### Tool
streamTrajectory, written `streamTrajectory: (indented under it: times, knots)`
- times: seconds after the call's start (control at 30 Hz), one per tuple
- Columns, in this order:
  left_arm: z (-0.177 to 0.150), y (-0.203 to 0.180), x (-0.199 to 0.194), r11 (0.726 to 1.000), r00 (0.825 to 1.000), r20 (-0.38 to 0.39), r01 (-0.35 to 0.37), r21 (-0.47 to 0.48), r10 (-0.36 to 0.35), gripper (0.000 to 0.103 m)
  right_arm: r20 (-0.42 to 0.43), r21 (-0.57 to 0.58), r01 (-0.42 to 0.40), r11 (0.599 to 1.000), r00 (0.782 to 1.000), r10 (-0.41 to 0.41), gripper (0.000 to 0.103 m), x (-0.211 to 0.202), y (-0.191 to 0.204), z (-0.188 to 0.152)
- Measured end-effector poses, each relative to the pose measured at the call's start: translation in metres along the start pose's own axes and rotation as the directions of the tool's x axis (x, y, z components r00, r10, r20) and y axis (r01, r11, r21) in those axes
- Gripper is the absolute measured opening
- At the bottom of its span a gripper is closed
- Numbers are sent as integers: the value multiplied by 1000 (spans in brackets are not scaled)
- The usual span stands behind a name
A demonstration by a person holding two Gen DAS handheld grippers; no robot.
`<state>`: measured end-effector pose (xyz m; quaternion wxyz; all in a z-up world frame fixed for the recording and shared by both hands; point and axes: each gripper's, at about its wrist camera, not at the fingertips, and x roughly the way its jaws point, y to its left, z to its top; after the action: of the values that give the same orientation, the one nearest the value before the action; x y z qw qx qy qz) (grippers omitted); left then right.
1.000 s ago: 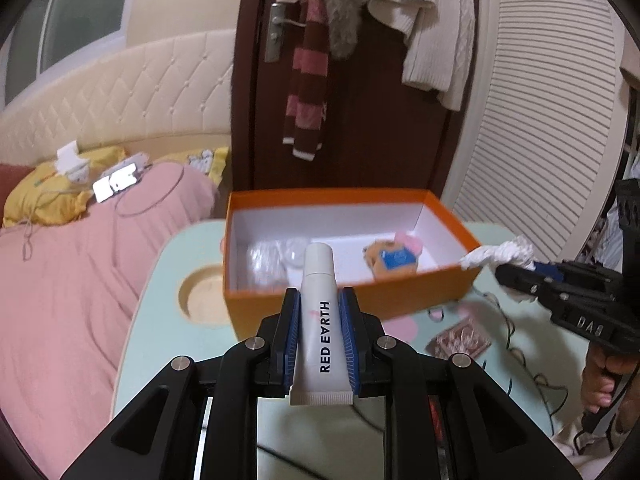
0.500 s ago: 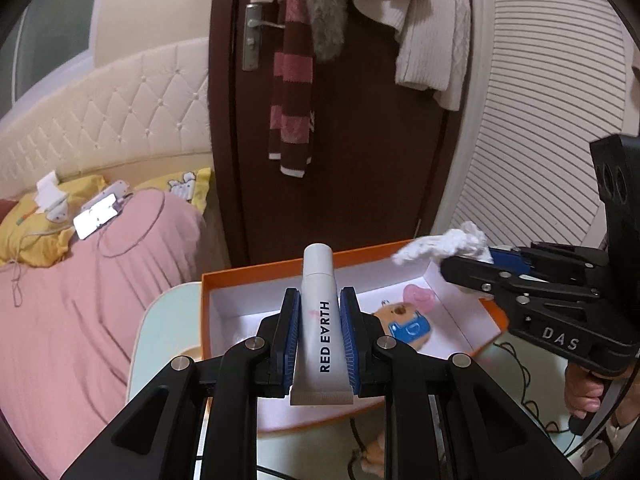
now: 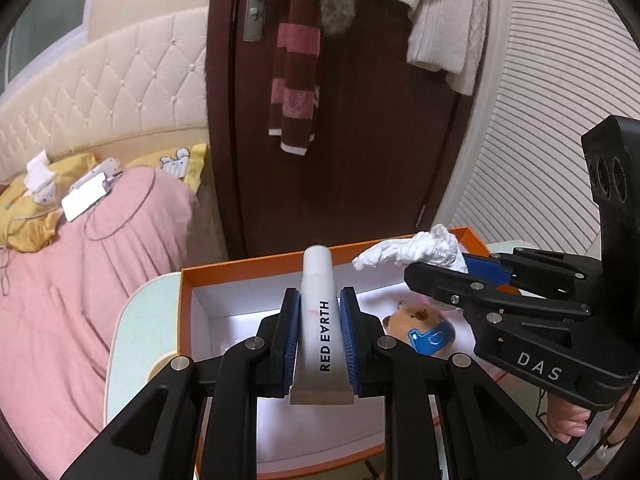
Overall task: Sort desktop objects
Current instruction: 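Carry the tube and tissue into the orange box with both grippers, then open both grippers to drop the tube and tissue, then withdraw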
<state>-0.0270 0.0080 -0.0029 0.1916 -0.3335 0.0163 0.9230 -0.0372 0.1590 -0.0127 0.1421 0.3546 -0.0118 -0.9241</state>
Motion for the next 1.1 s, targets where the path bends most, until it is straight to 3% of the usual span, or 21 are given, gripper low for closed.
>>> streamTrajectory:
  times: [0.17,0.27,0.3,0.33,0.5,0.7,1.1]
  knots:
    - [-2,3,3,1000,1000,2,-7,-12,7,21,-3,26,16,1000,1000,-15,29,2,-4,-2]
    - [-2,5,-1,1000,999,30,-21,-23,22,50,-9,30,26,999,1000,-26,32,2,-4,-2]
    - [-2,6,-4,999,999,45,-26,-29,27,55,-11,31,30,999,999,-30,37,2,-4,-2]
    - [-2,7,-7,999,998,57,-29,-34,30,57,-13,32,34,999,999,-33,52,2,-3,-2]
    - [-2,16,-14,998,997,68,-23,-63,27,64,52,64,64,996,996,-67,70,-11,-7,-3]
    - [-7,20,-27,997,998,62,-19,-75,24,75,96,66,53,996,994,-59,71,-30,-6,-2]
    - [-39,32,-86,994,997,48,-53,-99,58,81,127,128,25,991,991,-41,71,-83,-24,-33]
